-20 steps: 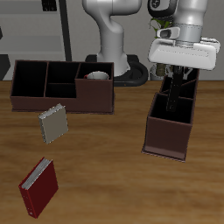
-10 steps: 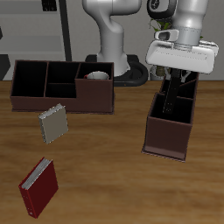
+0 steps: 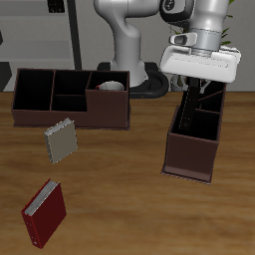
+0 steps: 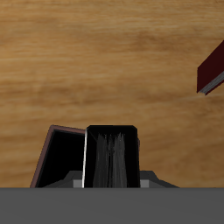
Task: Place the red mug into the back desk caddy's right compartment and place the black book into the left desk caddy's right compartment
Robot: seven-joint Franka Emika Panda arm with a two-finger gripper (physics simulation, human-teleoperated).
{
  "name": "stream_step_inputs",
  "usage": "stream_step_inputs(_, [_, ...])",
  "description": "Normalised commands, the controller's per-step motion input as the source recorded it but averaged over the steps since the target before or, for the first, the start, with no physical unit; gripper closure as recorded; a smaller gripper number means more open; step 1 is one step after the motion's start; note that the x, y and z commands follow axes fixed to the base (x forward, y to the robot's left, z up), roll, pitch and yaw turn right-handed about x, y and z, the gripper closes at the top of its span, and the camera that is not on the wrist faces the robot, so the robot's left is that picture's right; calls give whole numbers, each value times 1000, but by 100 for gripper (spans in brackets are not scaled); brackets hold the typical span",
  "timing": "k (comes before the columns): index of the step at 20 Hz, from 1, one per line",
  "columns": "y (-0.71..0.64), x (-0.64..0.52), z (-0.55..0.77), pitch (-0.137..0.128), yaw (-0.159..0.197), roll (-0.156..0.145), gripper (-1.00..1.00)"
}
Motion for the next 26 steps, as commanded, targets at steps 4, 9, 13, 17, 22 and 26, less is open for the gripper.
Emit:
stream_step_inputs(4, [22, 20, -200, 13, 18, 6, 100])
stream_step_inputs(9, [58, 26, -164, 28, 5, 25, 100])
stream_step_inputs(13, [158, -24, -144, 75, -36, 59, 100])
stream_step_inputs(17, [62, -19, -99, 83, -7, 36, -100])
stream_step_inputs(22, [-93, -34, 161, 2, -12, 7, -100])
stream_step_inputs(26, [-125, -21, 204, -29, -5, -10, -100])
